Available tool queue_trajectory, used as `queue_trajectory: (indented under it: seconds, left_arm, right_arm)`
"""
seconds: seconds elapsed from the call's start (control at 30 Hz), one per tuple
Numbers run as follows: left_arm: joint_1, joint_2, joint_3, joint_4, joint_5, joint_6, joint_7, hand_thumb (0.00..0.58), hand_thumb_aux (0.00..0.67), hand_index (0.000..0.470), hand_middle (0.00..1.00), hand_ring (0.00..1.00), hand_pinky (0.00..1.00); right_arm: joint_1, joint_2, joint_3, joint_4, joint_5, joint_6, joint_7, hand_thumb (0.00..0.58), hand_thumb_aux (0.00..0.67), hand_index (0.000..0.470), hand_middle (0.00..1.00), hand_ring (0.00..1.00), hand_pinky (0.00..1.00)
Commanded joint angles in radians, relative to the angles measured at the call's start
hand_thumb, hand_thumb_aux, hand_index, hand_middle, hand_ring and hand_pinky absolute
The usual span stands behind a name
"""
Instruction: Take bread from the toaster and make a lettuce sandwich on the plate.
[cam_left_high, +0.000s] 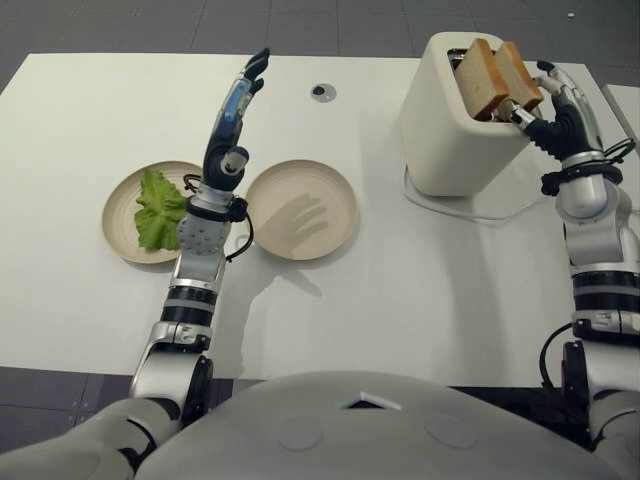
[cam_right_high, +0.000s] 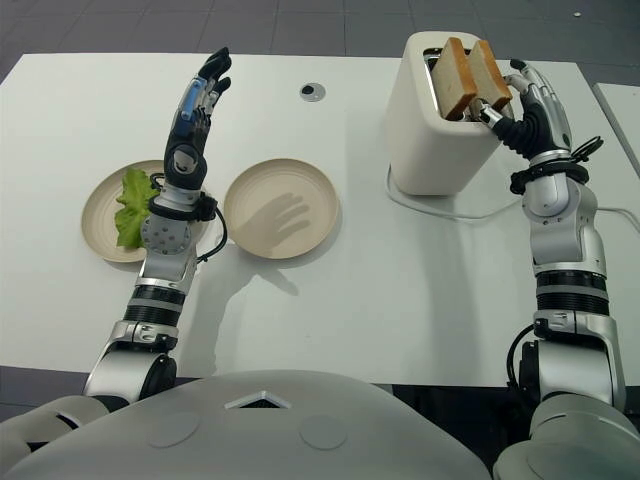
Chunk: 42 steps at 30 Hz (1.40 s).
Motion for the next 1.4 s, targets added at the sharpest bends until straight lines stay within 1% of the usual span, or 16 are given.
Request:
queue_trajectory:
  seconds: [0.03,0.1,0.13,0.17,0.23,0.53,0.7,0.8,0.87,0.97,1.03,1.13,1.3,1.33,1.37,1.4]
  left_arm:
    - [0.003,0.001,-0.003,0.012,0.013,0.004,-0.002,0.0,0.0,0.0,0.0,0.0,0.0]
    - [0.0,0.0,-0.004,0.017,0.013,0.004,-0.001,0.0,0.0,0.0,0.0,0.0,0.0]
    - [0.0,0.0,-0.004,0.019,0.013,0.003,-0.001,0.0,0.0,0.0,0.0,0.0,0.0]
    - [0.0,0.0,-0.004,0.021,0.013,0.003,0.0,0.0,0.0,0.0,0.0,0.0,0.0]
    - [-0.003,0.001,0.0,0.026,0.013,0.002,0.002,0.0,0.0,0.0,0.0,0.0,0.0]
    - [-0.018,0.063,0.067,0.018,0.085,-0.008,0.057,0.0,0.0,0.0,0.0,0.0,0.0]
    - [-0.034,0.216,0.162,0.062,0.253,0.035,0.156,0.0,0.0,0.0,0.0,0.0,0.0]
    - [-0.005,0.358,0.182,0.072,0.421,0.065,0.208,0.0,0.0,0.0,0.0,0.0,0.0]
    - [0.018,0.471,0.162,0.074,0.603,0.141,0.266,0.0,0.0,0.0,0.0,0.0,0.0]
    - [0.059,0.603,0.143,0.077,0.719,0.229,0.242,0.0,0.0,0.0,0.0,0.0,0.0]
    - [0.089,0.671,0.126,0.098,0.736,0.252,0.209,0.0,0.0,0.0,0.0,0.0,0.0]
    - [0.138,0.739,0.096,0.125,0.725,0.278,0.138,0.0,0.0,0.0,0.0,0.0,0.0]
    - [0.18,0.772,0.055,0.103,0.667,0.302,0.022,0.0,0.0,0.0,0.0,0.0,0.0]
    - [0.187,0.775,0.047,0.09,0.657,0.301,0.004,0.104,0.063,0.044,0.0,0.0,0.0]
    - [0.194,0.776,0.04,0.079,0.649,0.302,-0.01,0.234,0.152,0.107,0.0,0.0,0.0]
    - [0.198,0.775,0.032,0.071,0.641,0.302,-0.023,0.291,0.197,0.138,0.0,0.0,0.0]
  right_arm:
    - [0.031,0.001,0.019,0.004,-0.005,0.025,0.01,0.58,0.67,0.47,0.0,0.0,0.0]
    - [0.033,0.002,0.003,-0.012,0.008,0.016,-0.005,0.58,0.67,0.47,0.0,0.0,0.0]
    - [0.032,0.005,-0.01,-0.028,0.018,0.009,-0.019,0.58,0.67,0.47,0.09,0.09,0.09]
    - [0.029,0.008,-0.021,-0.044,0.023,0.002,-0.037,0.58,0.67,0.47,0.53,0.53,0.53]
    - [0.017,0.02,-0.04,-0.075,0.032,-0.015,-0.074,0.58,0.67,0.47,1.0,1.0,1.0]
    - [-0.038,0.077,-0.159,-0.194,0.116,-0.123,-0.232,0.58,0.67,0.47,1.0,1.0,1.0]
    - [-0.029,0.114,-0.212,-0.315,0.24,-0.226,-0.218,0.58,0.67,0.47,1.0,1.0,1.0]
    - [-0.024,0.145,-0.202,-0.391,0.38,-0.241,-0.143,0.58,0.67,0.47,1.0,1.0,1.0]
    - [-0.023,0.169,-0.176,-0.428,0.483,-0.216,-0.074,0.58,0.67,0.47,1.0,1.0,1.0]
    - [-0.01,0.212,-0.095,-0.486,0.626,-0.143,0.048,0.58,0.67,0.47,1.0,1.0,1.0]
    - [0.01,0.237,-0.015,-0.493,0.678,-0.071,0.141,0.58,0.67,0.47,1.0,1.0,1.0]
    - [0.039,0.276,0.112,-0.438,0.658,0.027,0.24,0.58,0.67,0.47,1.0,1.0,1.0]
    - [0.105,0.311,0.289,-0.32,0.595,0.075,0.412,0.58,0.67,0.47,1.0,1.0,1.0]
    - [0.117,0.313,0.326,-0.291,0.57,0.077,0.44,0.58,0.67,0.47,1.0,1.0,1.0]
    - [0.122,0.317,0.35,-0.263,0.546,0.076,0.455,0.58,0.67,0.47,1.0,1.0,1.0]
    - [0.126,0.322,0.37,-0.236,0.524,0.076,0.464,0.58,0.67,0.47,1.0,1.0,1.0]
